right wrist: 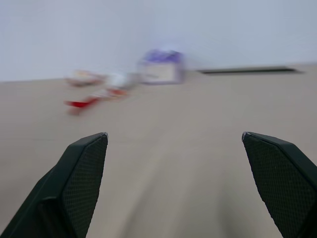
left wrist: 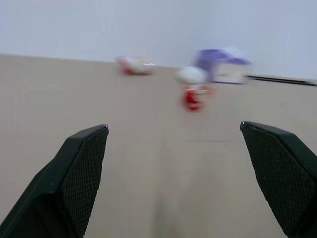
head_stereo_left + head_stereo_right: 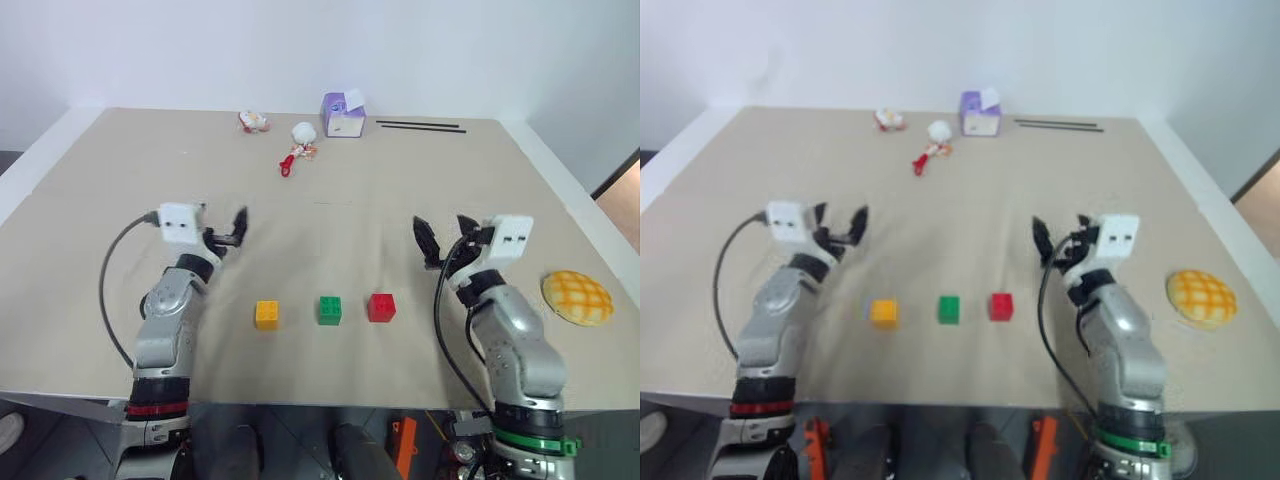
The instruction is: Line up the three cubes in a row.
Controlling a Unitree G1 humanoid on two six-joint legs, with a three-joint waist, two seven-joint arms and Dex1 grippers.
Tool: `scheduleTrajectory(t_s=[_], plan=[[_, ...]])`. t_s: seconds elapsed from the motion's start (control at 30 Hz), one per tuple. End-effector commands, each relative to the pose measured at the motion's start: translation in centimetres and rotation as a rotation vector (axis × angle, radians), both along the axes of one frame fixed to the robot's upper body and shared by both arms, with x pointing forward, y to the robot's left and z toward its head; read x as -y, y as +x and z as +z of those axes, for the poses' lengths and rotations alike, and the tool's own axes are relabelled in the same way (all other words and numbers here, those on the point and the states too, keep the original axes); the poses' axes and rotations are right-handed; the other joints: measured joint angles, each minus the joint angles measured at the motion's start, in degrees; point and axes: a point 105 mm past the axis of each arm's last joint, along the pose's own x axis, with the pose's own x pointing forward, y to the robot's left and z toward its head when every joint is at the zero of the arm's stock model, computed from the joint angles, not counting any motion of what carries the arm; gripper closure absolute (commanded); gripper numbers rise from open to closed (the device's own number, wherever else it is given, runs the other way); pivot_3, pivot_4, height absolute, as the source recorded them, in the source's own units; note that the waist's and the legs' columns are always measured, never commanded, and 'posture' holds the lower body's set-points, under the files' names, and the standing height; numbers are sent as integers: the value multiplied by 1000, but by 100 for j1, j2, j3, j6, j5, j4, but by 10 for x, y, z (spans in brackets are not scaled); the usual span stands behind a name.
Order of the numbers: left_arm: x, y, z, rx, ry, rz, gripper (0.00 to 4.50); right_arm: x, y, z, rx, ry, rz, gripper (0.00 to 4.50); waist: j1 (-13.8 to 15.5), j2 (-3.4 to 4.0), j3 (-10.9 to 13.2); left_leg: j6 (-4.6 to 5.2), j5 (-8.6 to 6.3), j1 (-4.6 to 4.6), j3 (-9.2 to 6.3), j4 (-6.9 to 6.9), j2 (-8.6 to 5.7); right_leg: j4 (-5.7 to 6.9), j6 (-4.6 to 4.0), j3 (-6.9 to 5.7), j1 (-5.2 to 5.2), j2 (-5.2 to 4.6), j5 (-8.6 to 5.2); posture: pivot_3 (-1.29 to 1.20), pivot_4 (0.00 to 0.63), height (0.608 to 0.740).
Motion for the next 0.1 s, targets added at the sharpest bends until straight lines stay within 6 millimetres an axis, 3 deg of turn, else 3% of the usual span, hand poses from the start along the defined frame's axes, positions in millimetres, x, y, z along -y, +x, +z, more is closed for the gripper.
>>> scheduleTrajectory(t_s=[0.03,0.1], plan=[[4,2,-8,7,72,28,85,2,2,8,72,-11,-82,0,-1,1,1,0,0,0,1,0,0,0,0,0,0,0,1,0,150,740],[2,6,-18,-30,71,71,85,1,7,2,57,8,-104,0,-2,1,1,-2,2,1,0,1,-1,0,-3,0,1,0,2,0,150,740]])
